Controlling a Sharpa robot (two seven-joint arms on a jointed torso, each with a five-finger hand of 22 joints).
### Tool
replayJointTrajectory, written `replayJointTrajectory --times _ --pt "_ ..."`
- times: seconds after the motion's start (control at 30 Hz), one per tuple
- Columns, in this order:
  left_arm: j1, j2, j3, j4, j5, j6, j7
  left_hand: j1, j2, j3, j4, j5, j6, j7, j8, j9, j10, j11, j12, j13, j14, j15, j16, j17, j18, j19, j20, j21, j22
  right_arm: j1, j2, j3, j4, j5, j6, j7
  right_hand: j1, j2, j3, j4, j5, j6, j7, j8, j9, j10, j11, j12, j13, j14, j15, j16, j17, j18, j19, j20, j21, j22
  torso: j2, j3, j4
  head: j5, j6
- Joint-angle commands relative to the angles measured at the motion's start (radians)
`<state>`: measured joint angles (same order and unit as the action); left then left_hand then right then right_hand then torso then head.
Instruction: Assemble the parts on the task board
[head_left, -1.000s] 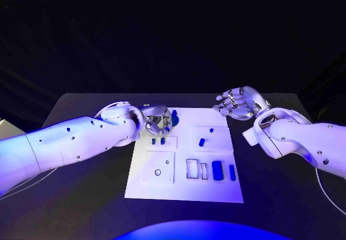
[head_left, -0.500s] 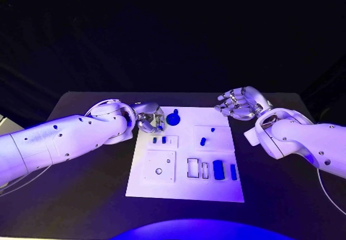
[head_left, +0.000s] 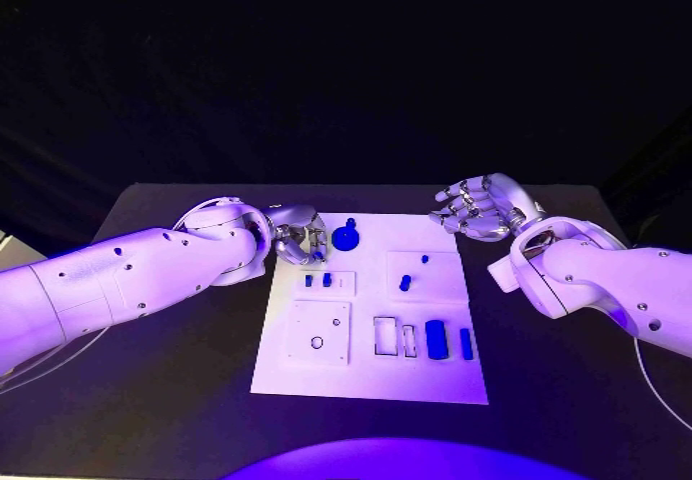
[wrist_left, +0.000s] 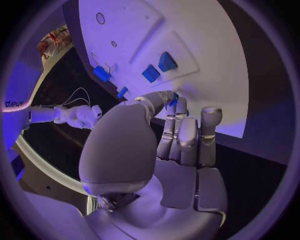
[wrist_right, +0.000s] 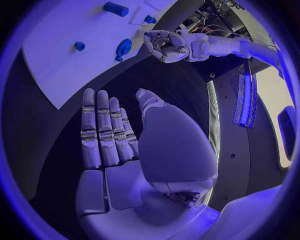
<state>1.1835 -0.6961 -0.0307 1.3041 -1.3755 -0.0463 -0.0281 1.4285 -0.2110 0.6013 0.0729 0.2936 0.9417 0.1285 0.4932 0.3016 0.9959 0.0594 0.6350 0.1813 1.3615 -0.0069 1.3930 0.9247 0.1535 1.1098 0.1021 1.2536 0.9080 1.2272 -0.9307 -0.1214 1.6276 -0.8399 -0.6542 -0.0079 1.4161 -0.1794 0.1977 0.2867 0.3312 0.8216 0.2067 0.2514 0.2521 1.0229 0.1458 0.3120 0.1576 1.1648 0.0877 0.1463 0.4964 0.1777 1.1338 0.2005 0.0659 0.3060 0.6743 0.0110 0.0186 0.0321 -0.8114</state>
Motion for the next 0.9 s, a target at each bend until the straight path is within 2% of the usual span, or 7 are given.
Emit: replayJointTrajectory --times 0.03,0.4,0.8,0.9 --pt "0.000 0.006 0.001 -0.003 -0.005 0.015 0.002 -0.010 0.003 -0.008 0.000 -0.001 0.006 0.000 -0.003 0.003 0.008 0.000 -0.006 -0.001 0.006 0.000 0.004 -0.001 -0.011 -0.005 0.001 0.000 -0.001 -0.001 0.001 0.000 0.001 -0.002 0.003 0.015 0.001 -0.007 0.004 0.000 0.004 -0.007 0.019 0.005 -0.001 -0.002 0.009 -0.007 -0.001 0.001 0.007 -0.005 -0.002 0.006 -0.007 -0.001 -0.004 -0.001 0.000 0.0000 -0.0004 0.000 -0.001" --pt "0.000 0.016 -0.001 -0.013 -0.004 0.031 0.003 -0.010 0.003 -0.007 0.000 -0.001 0.006 -0.001 -0.004 0.003 0.008 0.000 -0.008 -0.001 0.006 0.000 0.004 -0.002 -0.011 -0.006 0.001 -0.001 -0.002 -0.001 0.001 0.000 0.000 -0.002 0.004 0.014 0.001 -0.007 0.004 0.001 0.005 -0.007 0.019 0.005 -0.001 -0.002 0.009 -0.007 -0.002 0.000 0.007 -0.006 -0.002 0.006 -0.008 -0.001 -0.004 -0.002 -0.001 -0.0002 0.0008 -0.002 -0.002" --pt "-0.001 0.038 -0.009 -0.035 -0.009 0.037 0.002 -0.010 0.003 -0.008 -0.002 -0.003 0.007 -0.001 -0.005 0.003 0.009 -0.001 -0.010 -0.002 0.005 -0.001 0.004 -0.003 -0.010 -0.007 0.001 -0.002 -0.004 -0.001 0.002 0.000 0.000 -0.002 0.011 0.010 0.000 -0.007 0.004 0.001 0.004 -0.007 0.020 0.005 -0.002 -0.003 0.009 -0.007 -0.004 0.000 0.008 -0.008 -0.004 0.006 -0.009 0.000 -0.004 -0.006 0.000 -0.0005 -0.0005 -0.002 -0.001" --pt "-0.002 0.040 -0.010 -0.039 -0.011 0.040 0.001 -0.010 0.003 -0.008 -0.003 -0.004 0.007 -0.001 -0.006 0.004 0.010 -0.001 -0.010 -0.002 0.006 -0.001 0.004 -0.002 -0.010 -0.007 0.001 -0.002 -0.004 -0.001 0.002 0.000 0.000 -0.002 0.013 0.010 0.000 -0.007 0.004 0.001 0.004 -0.007 0.020 0.005 -0.002 -0.003 0.009 -0.007 -0.004 0.000 0.008 -0.008 -0.004 0.006 -0.009 0.000 -0.004 -0.006 0.000 0.0005 0.0004 -0.002 -0.001"
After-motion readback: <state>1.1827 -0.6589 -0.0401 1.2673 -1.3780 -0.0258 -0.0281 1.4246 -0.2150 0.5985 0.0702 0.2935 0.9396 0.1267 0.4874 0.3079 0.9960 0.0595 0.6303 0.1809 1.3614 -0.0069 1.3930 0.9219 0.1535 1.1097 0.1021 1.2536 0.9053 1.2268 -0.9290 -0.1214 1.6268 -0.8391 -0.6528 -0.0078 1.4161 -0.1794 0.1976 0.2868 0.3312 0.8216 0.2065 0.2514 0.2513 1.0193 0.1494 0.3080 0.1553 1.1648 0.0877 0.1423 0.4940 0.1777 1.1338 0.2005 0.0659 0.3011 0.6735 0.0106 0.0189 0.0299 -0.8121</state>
